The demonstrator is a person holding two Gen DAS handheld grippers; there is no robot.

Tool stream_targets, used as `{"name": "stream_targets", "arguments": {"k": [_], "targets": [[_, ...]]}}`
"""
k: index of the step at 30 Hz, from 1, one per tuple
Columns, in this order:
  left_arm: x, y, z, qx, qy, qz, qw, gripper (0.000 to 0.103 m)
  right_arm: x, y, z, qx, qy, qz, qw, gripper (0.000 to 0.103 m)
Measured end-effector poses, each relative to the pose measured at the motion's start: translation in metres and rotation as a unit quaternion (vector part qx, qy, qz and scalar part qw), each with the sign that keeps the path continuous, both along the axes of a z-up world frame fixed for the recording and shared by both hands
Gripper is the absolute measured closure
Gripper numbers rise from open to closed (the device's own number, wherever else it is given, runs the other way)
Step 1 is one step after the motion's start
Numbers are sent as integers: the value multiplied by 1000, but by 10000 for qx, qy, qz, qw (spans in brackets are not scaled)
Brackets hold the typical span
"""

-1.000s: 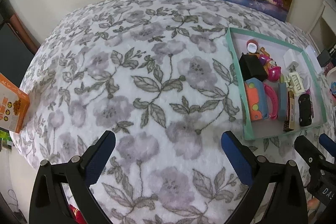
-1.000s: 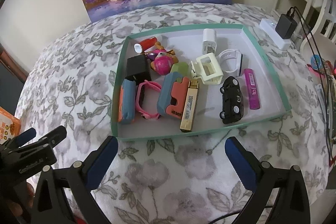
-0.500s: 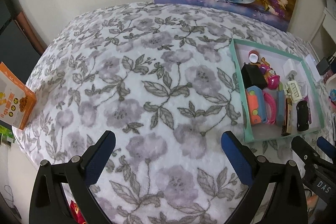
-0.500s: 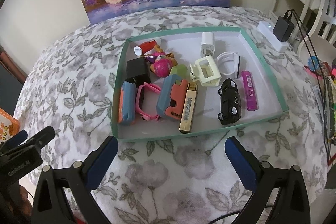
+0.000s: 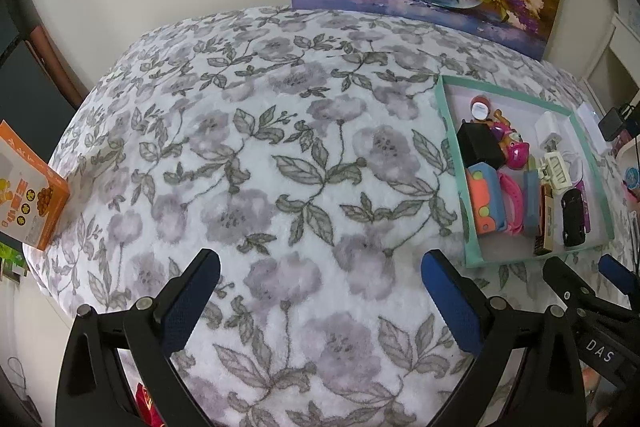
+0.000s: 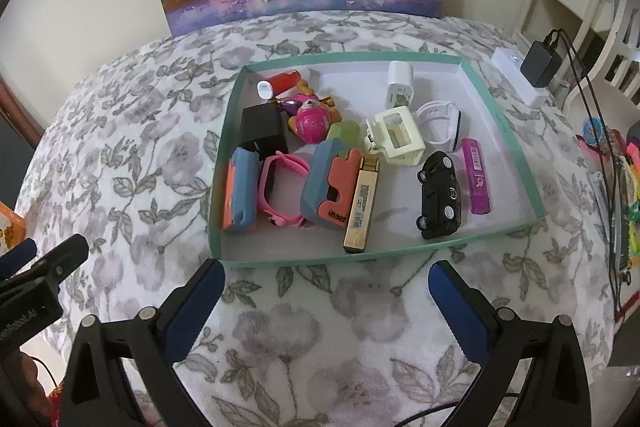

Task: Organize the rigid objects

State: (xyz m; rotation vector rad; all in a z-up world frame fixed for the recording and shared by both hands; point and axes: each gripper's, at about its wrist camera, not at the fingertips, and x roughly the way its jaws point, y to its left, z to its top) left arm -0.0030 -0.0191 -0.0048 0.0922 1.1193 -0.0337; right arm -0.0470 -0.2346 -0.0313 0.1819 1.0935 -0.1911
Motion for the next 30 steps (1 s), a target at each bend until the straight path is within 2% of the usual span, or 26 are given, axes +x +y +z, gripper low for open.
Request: {"name": "stream_targets", "arguments": {"k": [30], "targets": [[4, 5, -1, -122, 73, -119, 9998, 2, 6, 7, -2, -212, 92, 21, 9997, 0]]}}
